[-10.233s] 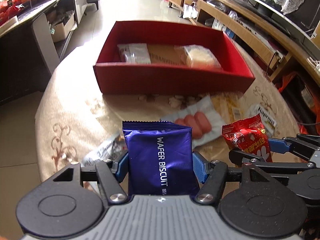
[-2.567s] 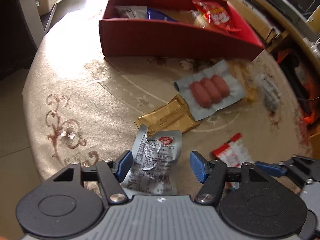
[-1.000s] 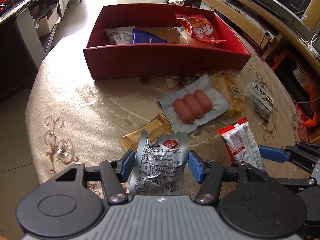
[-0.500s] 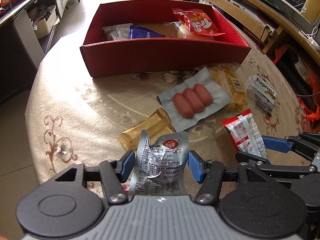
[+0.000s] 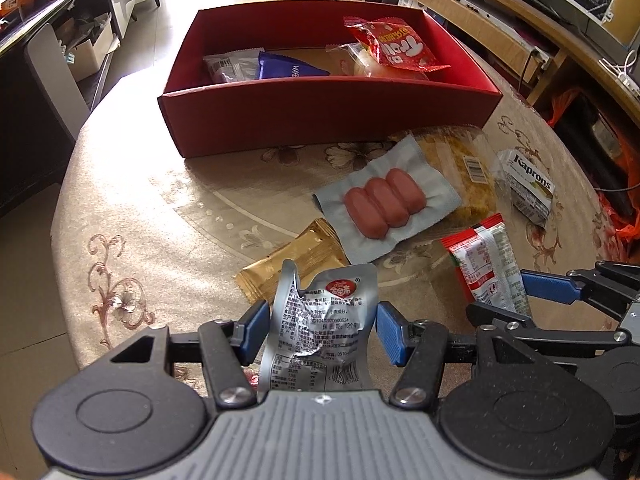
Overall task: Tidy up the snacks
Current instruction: 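Carry the silver pouch with the left tool while the right tool carries the striped pack to the red box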
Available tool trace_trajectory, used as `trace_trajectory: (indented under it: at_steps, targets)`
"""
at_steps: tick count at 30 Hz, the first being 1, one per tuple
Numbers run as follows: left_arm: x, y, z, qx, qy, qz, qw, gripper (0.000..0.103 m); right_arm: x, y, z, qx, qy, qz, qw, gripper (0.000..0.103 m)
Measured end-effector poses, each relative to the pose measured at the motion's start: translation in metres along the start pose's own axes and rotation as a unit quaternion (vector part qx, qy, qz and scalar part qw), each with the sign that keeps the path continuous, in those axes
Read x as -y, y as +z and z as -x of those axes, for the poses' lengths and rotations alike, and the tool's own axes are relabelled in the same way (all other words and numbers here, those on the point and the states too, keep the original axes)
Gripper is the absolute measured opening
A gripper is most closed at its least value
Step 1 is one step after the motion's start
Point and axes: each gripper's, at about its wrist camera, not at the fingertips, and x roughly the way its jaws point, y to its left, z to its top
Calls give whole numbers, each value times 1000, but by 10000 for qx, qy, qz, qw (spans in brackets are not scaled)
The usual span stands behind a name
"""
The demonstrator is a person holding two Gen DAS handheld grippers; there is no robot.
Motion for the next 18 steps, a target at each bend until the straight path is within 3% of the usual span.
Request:
trace_trajectory:
  at_steps: [18]
  targets:
    - [-22, 12, 15, 251, -97, 418, 9988, 53, 47, 13, 26, 497, 44, -847, 9952, 54]
